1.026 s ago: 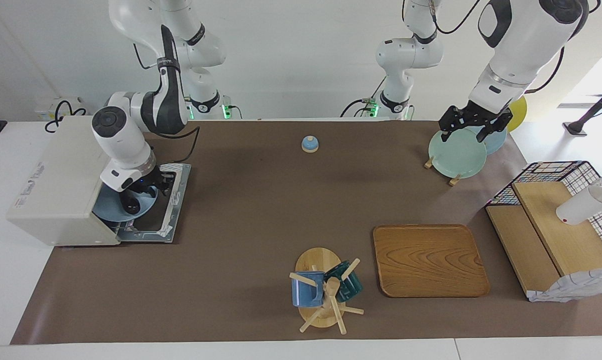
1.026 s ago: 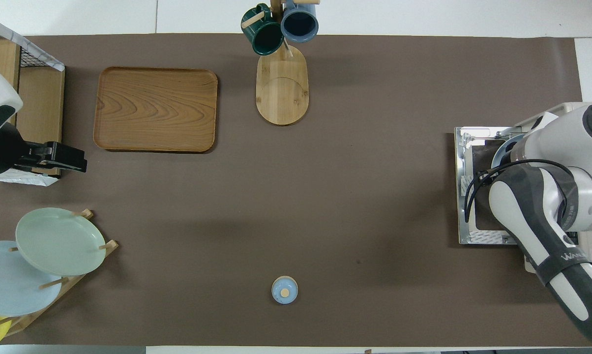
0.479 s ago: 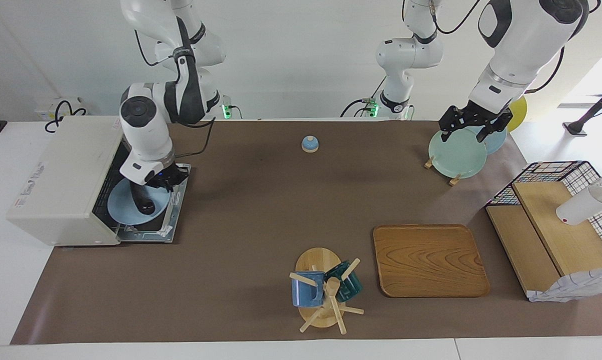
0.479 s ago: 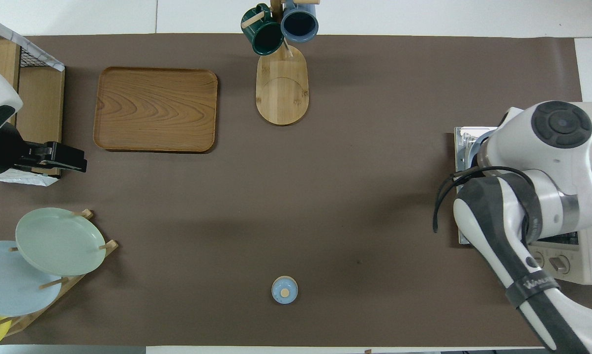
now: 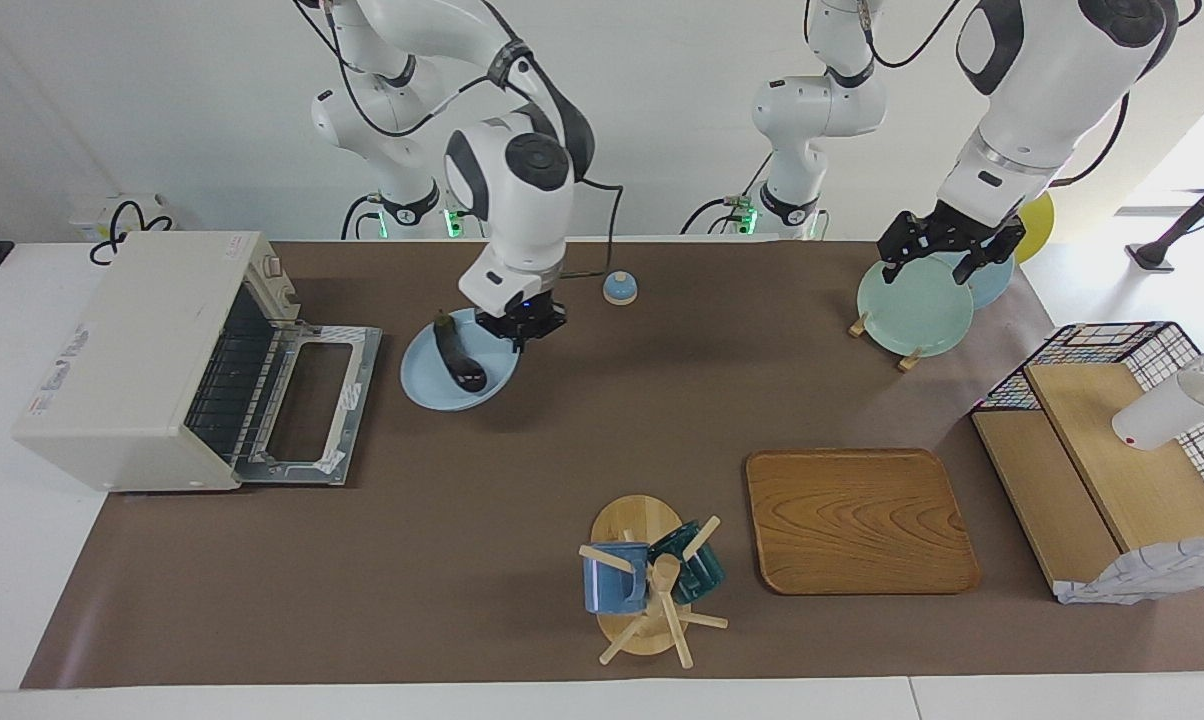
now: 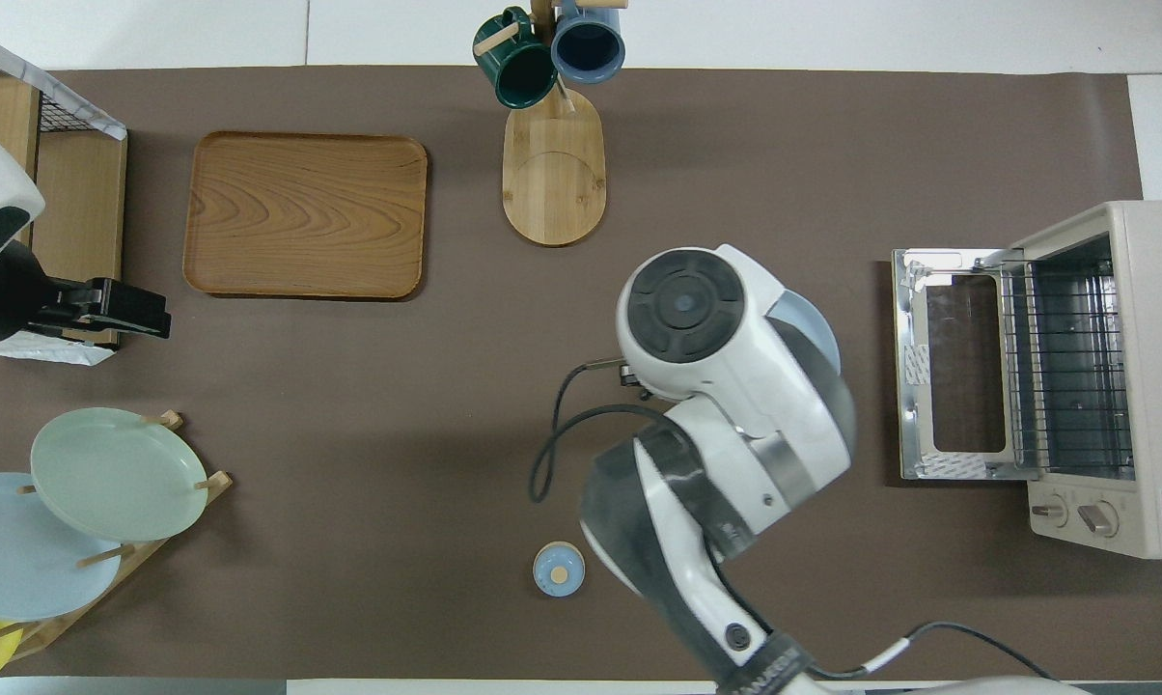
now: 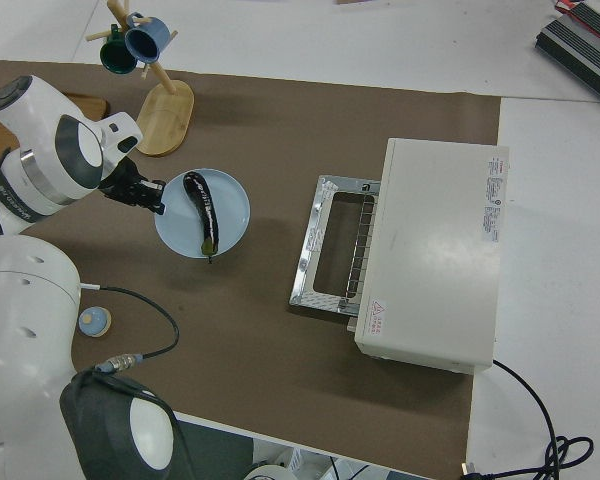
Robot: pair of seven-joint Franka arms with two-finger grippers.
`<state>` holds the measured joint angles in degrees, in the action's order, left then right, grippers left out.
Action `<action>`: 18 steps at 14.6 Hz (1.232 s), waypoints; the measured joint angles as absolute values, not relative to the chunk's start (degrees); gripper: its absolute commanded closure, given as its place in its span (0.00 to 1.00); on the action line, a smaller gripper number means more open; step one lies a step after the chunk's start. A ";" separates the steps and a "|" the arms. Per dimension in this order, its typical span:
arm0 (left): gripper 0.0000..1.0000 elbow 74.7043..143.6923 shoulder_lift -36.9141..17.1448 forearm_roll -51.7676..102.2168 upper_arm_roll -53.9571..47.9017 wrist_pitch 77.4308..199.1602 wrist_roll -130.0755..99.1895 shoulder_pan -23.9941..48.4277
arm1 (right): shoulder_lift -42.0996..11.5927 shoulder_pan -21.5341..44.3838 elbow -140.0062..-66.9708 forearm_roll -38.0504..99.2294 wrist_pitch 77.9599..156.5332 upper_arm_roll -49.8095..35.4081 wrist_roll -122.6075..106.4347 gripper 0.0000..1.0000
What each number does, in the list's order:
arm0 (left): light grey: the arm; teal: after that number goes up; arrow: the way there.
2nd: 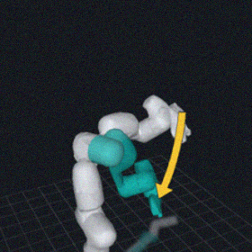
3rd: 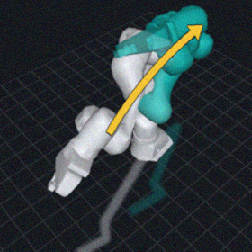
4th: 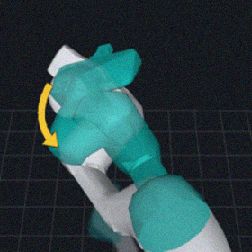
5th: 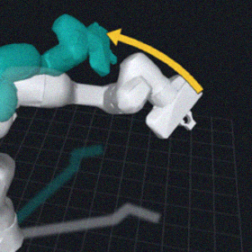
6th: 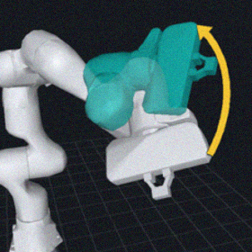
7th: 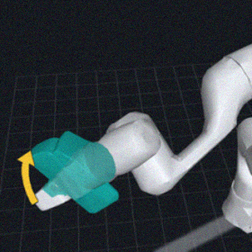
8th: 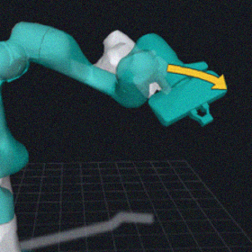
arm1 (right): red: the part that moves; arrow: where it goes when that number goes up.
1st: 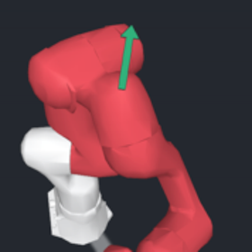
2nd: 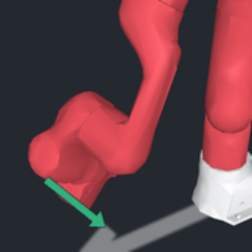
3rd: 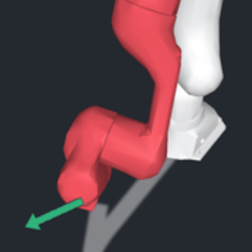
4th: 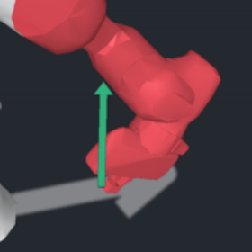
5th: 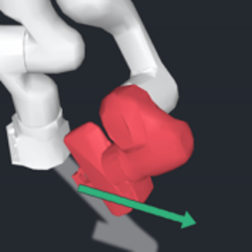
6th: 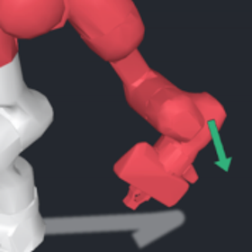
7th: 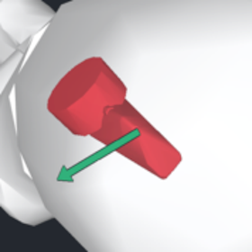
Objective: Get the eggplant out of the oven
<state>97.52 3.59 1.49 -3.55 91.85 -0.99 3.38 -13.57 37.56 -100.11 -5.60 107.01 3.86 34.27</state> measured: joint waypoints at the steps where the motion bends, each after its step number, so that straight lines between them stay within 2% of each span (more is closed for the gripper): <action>1: 0.00 97.52 3.59 1.49 -3.55 91.85 -0.99 3.38 | -17.67 40.09 -94.93 -5.36 105.93 3.74 39.20 1.00; 4: 0.00 97.52 3.59 1.49 -3.55 91.85 -0.99 3.38 | -28.62 42.89 -84.73 -3.85 108.86 1.42 48.34 1.00; 6: 0.00 97.52 3.59 1.49 -3.55 91.85 -0.99 3.38 | -31.44 42.98 -83.28 -3.45 112.64 0.65 49.81 1.00; 8: 0.00 97.52 3.59 1.49 -3.55 91.85 -0.99 3.38 | -31.86 43.06 -83.61 -2.31 115.69 0.40 51.17 1.00; 9: 0.00 97.52 3.59 1.49 -3.55 91.85 -0.99 3.38 | -31.85 43.19 -84.22 -1.76 117.42 0.23 52.16 0.85; 11: 0.00 97.52 3.59 1.49 -3.55 91.85 -0.99 3.38 | -31.87 43.30 -85.86 -0.92 120.70 -0.01 53.32 0.63; 12: 0.00 97.52 3.59 1.49 -3.55 91.85 -0.99 3.38 | -31.84 43.29 -86.00 -0.91 121.12 -0.02 53.40 0.61; 15: 0.00 97.52 3.59 1.49 -3.55 91.85 -0.99 3.38 | -30.74 42.39 -84.40 -0.96 118.21 0.38 52.05 0.64; 16: 0.00 97.52 3.59 1.49 -3.55 91.85 -0.99 3.38 | -29.85 41.20 -83.89 -0.98 116.18 0.60 49.92 0.72; 18: 0.00 97.52 3.59 1.49 -3.55 91.85 -0.99 3.38 | -27.12 36.77 -83.57 -1.07 109.70 0.82 42.78 0.95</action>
